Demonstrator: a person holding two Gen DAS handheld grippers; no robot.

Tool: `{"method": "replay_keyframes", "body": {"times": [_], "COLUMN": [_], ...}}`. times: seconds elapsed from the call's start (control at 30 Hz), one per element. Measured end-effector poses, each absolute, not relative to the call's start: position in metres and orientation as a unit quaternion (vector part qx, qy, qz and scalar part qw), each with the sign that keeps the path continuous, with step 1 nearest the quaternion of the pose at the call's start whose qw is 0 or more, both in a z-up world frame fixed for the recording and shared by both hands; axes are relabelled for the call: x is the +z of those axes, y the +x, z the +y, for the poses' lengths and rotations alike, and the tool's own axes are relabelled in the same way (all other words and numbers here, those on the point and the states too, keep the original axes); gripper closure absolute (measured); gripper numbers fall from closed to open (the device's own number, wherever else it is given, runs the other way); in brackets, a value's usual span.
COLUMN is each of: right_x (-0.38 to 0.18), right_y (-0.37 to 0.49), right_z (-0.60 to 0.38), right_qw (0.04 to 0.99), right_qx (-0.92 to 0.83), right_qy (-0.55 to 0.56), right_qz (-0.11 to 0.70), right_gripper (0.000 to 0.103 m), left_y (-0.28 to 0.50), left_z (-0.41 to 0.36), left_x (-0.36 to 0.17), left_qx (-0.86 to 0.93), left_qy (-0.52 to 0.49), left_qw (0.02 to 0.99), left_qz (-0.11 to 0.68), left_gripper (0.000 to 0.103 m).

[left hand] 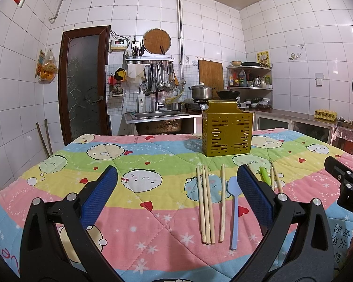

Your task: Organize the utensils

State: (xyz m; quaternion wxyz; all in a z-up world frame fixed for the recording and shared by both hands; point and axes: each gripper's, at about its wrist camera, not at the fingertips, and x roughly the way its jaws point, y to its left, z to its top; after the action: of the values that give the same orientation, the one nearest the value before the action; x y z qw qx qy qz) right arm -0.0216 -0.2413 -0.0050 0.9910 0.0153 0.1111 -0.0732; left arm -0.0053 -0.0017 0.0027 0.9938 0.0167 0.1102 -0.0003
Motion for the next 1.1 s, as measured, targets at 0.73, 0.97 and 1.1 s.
{"method": "replay_keyframes", "body": {"times": [0.73, 0.97, 1.1], "right_x": [-0.005, -0.005, -0.004], "right_y": [-0.021, -0.025, -0.026], "right_z": [-0.243, -0.242, -0.242], "right_qw": [0.991, 0.991, 0.992], "right_qx": [-0.075, -0.076, -0.077], "right_qy": [0.016, 0.018, 0.018], "right_qz": [0.109, 0.105, 0.101], "right_gripper": [0.004, 0.004, 0.004], "left_y": [-0.006, -0.01, -0.012], "left_z": [-0.001, 0.002, 0.002], "left_x": [0.004, 0.012, 0.016], "left_qx": [0.0, 0.004, 0.003], "left_qy": [0.017, 0.013, 0.015], "left_qw": [0.994, 0.995, 0.996], "left_qz": [0.109, 0.096, 0.089], "left_gripper": [0.005, 0.005, 0.005]}}
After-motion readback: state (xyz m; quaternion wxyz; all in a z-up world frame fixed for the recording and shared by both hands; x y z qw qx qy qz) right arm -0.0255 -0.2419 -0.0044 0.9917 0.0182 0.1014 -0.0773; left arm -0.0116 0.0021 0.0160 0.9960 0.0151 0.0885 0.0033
